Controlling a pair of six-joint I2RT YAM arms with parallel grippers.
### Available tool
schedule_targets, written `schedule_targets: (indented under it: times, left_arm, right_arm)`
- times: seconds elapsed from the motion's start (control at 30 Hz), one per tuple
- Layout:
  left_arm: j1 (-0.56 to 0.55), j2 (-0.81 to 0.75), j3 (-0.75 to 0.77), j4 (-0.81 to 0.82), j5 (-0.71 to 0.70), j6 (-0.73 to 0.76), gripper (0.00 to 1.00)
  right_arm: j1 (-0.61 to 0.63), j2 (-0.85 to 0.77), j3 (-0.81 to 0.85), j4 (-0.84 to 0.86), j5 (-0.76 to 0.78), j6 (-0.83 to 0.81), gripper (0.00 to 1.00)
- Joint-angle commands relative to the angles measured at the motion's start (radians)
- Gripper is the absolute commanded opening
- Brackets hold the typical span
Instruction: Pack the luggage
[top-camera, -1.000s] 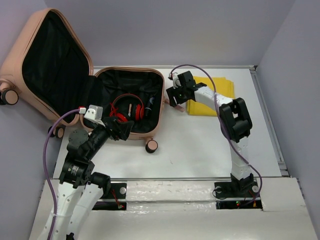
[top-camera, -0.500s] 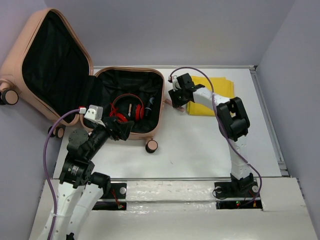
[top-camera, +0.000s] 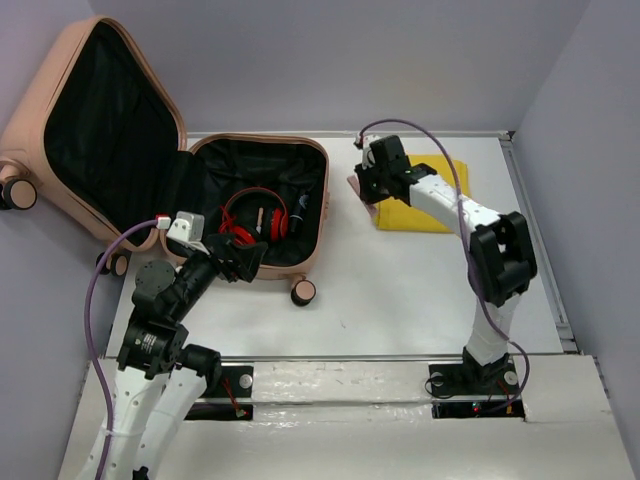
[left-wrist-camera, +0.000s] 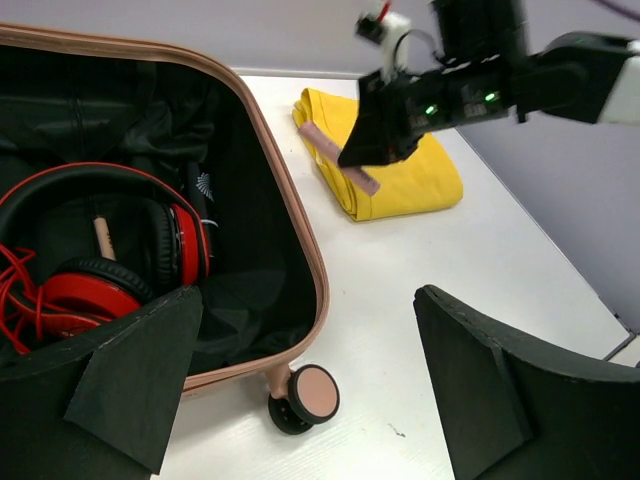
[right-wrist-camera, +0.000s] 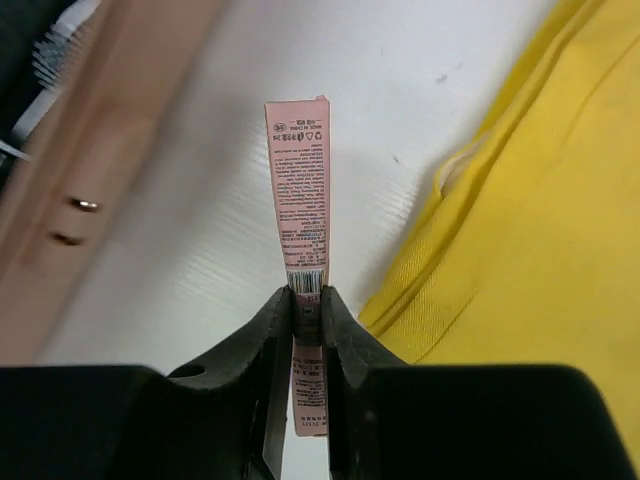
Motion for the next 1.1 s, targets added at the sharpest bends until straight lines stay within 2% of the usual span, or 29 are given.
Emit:
schedule_targets:
  times: [0.0, 0.17, 0.2, 0.23, 0.27, 0.3, 0.37, 0.43, 0.5, 0.57, 0.6, 0.63, 0.67, 0.77, 0.87, 1.03, 1.07]
  left_arm:
    - [-0.001, -0.014, -0.011, 0.046, 0.02, 0.009, 0.99]
    - [-0.001, -0.017, -0.014, 0.049, 0.018, 0.009, 0.99]
    - [-0.001, -0.016, -0.012, 0.049, 0.018, 0.007, 0.99]
    - [-0.001, -0.017, -0.014, 0.048, 0.015, 0.006, 0.99]
    - [-0.001, -0.019, -0.014, 0.049, 0.014, 0.007, 0.99]
    - [-0.001, -0.019, -0.015, 0.049, 0.012, 0.006, 0.99]
    - [-0.002, -0.022, -0.014, 0.048, 0.009, 0.006, 0.99]
    - [-0.005, -0.025, -0.015, 0.051, 0.009, 0.004, 0.99]
    - [-0.013, -0.023, -0.022, 0.054, 0.007, 0.004, 0.99]
    - [-0.024, -0.016, -0.02, 0.052, 0.006, 0.003, 0.99]
    - [-0.027, -0.016, -0.02, 0.051, 0.004, 0.003, 0.99]
    - [-0.036, -0.02, -0.02, 0.052, 0.004, 0.004, 0.99]
    - [-0.039, -0.023, -0.02, 0.052, 0.003, 0.004, 0.99]
    - [-0.051, -0.026, -0.02, 0.052, 0.004, 0.004, 0.99]
    - [-0.059, -0.028, -0.02, 0.052, 0.004, 0.003, 0.99]
    - [-0.067, -0.02, -0.02, 0.052, 0.006, 0.006, 0.99]
    - [-0.067, -0.017, -0.019, 0.054, 0.009, 0.006, 0.99]
  right_arm:
    - [0.019, -0.193, 0.013, 0.046, -0.033, 0.129, 0.16]
    - [0.137, -0.141, 0.134, 0.094, -0.156, 0.259, 0.17]
    - [0.182, -0.116, 0.163, 0.13, -0.191, 0.311, 0.18]
    - [0.204, -0.055, 0.234, 0.143, -0.2, 0.333, 0.24]
    - [0.218, -0.024, 0.272, 0.144, -0.206, 0.351, 0.35]
    - [0.218, 0.0, 0.301, 0.14, -0.209, 0.37, 0.59]
    - [0.206, 0.008, 0.3, 0.14, -0.143, 0.397, 0.86]
    - [0.131, -0.057, 0.245, 0.15, -0.131, 0.417, 0.87]
    - [0.059, -0.131, 0.083, 0.203, -0.119, 0.448, 0.86]
    - [-0.083, -0.246, -0.037, 0.232, -0.075, 0.465, 0.84]
    - [-0.136, -0.277, -0.137, 0.241, -0.018, 0.479, 0.8]
    - [-0.247, -0.317, -0.182, 0.243, 0.037, 0.48, 0.76]
    - [-0.303, -0.329, -0.224, 0.243, 0.041, 0.486, 0.75]
    - [-0.487, -0.323, -0.327, 0.243, 0.071, 0.493, 0.78]
    - [-0.582, -0.254, -0.347, 0.238, 0.053, 0.483, 0.82]
    - [-0.619, -0.093, -0.315, 0.22, 0.03, 0.471, 0.82]
    - [-0.619, -0.075, -0.304, 0.215, -0.008, 0.47, 0.77]
